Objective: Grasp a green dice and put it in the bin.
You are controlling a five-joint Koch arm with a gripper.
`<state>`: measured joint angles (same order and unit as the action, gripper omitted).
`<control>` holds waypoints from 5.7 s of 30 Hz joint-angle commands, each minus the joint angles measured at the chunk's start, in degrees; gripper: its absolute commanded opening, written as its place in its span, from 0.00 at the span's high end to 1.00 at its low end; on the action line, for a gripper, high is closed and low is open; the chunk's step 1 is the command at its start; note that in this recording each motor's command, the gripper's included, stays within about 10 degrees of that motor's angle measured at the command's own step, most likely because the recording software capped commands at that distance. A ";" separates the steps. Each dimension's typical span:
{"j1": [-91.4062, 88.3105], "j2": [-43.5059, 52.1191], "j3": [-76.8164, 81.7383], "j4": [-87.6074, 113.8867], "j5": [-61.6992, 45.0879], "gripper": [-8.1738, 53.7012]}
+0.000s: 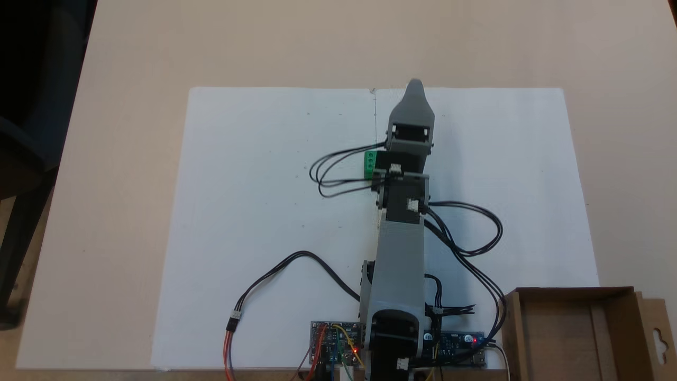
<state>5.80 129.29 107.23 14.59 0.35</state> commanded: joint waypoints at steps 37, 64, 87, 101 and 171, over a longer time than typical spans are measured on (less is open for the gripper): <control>-8.79 -23.20 -44.56 76.99 9.58 0.18; -11.69 -33.05 -37.44 65.39 11.25 0.18; -11.95 -39.38 -28.74 52.73 11.07 0.18; -9.93 -44.82 -28.65 50.71 11.07 0.19; 2.64 -47.11 -74.97 84.37 6.68 0.68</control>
<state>5.54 80.33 35.95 96.15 8.26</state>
